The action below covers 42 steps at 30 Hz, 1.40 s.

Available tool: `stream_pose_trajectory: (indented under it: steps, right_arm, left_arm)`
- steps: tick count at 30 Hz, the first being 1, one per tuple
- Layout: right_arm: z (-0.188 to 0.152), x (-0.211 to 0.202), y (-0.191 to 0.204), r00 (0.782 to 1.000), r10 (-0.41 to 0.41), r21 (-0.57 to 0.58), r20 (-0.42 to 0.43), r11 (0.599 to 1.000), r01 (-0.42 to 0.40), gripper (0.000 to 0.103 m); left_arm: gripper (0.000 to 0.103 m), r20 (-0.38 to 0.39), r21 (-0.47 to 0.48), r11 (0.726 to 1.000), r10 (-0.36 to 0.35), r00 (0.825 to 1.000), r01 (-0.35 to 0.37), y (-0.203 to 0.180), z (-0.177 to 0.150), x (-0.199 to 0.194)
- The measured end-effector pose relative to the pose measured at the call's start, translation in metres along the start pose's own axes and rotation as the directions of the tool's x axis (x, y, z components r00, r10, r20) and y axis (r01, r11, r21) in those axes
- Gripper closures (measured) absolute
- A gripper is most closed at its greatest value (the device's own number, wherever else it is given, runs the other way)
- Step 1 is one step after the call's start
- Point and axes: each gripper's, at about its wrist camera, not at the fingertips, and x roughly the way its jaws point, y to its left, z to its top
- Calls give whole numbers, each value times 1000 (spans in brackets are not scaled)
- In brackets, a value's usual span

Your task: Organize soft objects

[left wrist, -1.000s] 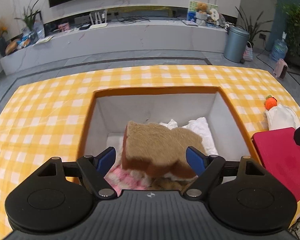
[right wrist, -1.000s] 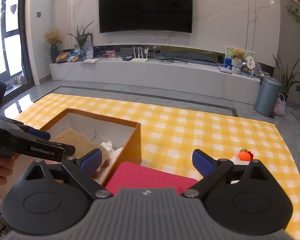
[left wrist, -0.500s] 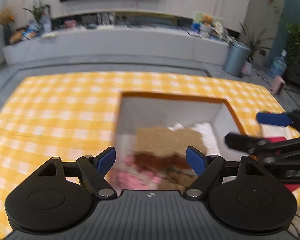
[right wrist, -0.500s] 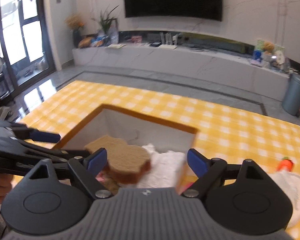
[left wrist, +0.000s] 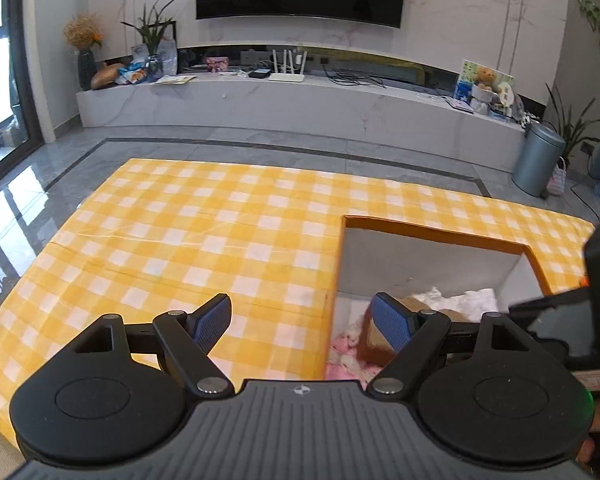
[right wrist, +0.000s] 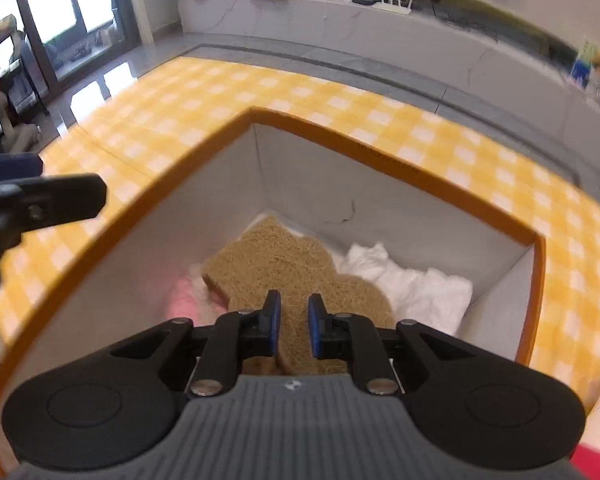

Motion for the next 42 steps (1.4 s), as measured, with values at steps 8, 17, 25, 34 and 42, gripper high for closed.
stream_pose_trajectory:
  steps: [8,17,25,34,42]
  right_arm:
    - [-8,16,-21,957,-261,-103,-126,963,249,103]
    - [-6,-25,-20,974,-220,-13,51,975,221,99]
    - [-8,-90,-16,962,-201,-4,183,979,205,77]
    - [-27,-161,-38,925,-251,36,285,967,251,74]
    - [-62,-197,-53,907,-269,69,325,963,261,68]
  left_arm:
    - [9,-3,-4,1000,-24,1000,24,-2,-2,-2]
    - [9,20,9,999,-42,999,42,-8,0,-8]
    - [9,22,15,994,-111,994,110,-25,5,-17]
    - [10,27,42,980,-196,980,194,-49,3,-39]
    - [10,44,118,971,-213,976,207,-78,0,-56]
